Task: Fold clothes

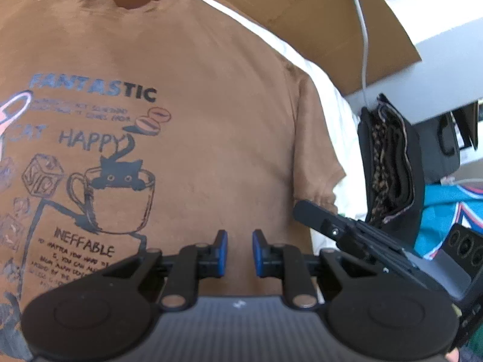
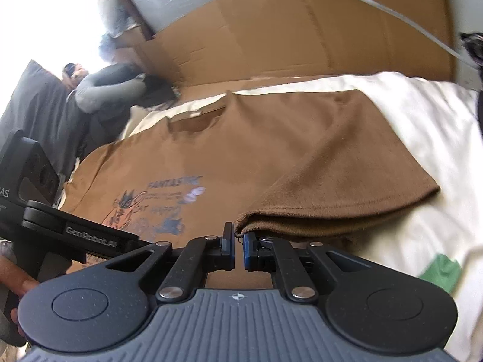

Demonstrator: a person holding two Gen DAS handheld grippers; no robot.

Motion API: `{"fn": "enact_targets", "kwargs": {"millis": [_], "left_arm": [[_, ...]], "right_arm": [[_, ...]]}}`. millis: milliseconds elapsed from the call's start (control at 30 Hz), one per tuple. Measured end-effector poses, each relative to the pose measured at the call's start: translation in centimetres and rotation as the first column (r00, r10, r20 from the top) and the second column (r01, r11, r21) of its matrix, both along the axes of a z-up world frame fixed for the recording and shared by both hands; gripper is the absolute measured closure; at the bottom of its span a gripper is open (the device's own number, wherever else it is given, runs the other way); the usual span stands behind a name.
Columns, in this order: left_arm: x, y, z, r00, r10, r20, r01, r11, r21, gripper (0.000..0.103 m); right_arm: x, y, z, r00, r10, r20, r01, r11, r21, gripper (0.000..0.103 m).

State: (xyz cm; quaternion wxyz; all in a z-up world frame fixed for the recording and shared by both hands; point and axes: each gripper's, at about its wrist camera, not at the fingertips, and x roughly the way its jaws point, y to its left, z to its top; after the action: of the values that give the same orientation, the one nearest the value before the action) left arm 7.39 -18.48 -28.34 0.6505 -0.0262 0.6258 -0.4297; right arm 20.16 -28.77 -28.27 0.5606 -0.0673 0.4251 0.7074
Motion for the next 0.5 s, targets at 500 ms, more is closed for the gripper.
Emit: {"fn": "enact_targets", "kwargs": {"millis": [500], "left_arm": [[0.1, 1.2, -0.6, 0.998, 0.052, -0.017, -0.051, 0.998, 0.042, 0.08]], "right_arm": [[1.4, -1.9, -3.7, 0.998, 0.001, 0.068, 0.011, 0.984, -0.176, 0.087]]}}
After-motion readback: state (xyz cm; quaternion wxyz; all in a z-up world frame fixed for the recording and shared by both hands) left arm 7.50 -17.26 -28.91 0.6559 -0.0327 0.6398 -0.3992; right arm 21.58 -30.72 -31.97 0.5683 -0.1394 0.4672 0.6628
